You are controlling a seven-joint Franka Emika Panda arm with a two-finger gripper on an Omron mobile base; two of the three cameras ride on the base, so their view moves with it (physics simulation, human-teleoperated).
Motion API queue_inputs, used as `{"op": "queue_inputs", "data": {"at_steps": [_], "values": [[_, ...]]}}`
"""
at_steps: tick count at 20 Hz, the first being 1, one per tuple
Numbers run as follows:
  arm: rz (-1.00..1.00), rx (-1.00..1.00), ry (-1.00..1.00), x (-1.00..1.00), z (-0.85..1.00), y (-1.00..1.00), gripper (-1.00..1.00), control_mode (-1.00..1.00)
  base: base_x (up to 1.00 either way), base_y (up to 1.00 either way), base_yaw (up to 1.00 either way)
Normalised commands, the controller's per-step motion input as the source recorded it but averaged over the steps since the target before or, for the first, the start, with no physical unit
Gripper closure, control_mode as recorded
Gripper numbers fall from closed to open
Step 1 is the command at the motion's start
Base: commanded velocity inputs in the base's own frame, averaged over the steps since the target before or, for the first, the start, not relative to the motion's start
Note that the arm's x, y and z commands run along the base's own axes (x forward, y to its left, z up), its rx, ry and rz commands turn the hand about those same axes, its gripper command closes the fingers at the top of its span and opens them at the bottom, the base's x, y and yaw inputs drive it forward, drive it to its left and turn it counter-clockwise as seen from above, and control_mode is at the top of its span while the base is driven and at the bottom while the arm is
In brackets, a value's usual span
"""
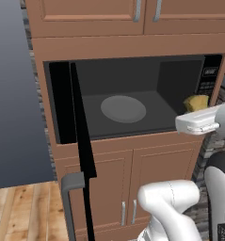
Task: Place the sponge inside the microwave to prepare for sanitizing.
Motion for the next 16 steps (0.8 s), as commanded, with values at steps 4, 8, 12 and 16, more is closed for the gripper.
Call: {"op": "queue_inputs", "data": {"at_steps": [4, 8, 12, 16], "values": [[0.0, 0.0, 0.0, 0.61, -0.08, 0.0, 1.0, -1.0, 0.0, 0.0, 0.0], [0.0, 0.0, 0.0, 0.56, -0.08, 0.13, 1.0, -1.0, 0.0, 0.0, 0.0], [0.0, 0.0, 0.0, 0.58, -0.11, 0.24, 1.0, -1.0, 0.0, 0.0, 0.0], [0.0, 0.0, 0.0, 0.54, -0.16, 0.14, 1.0, -1.0, 0.0, 0.0, 0.0]]}}
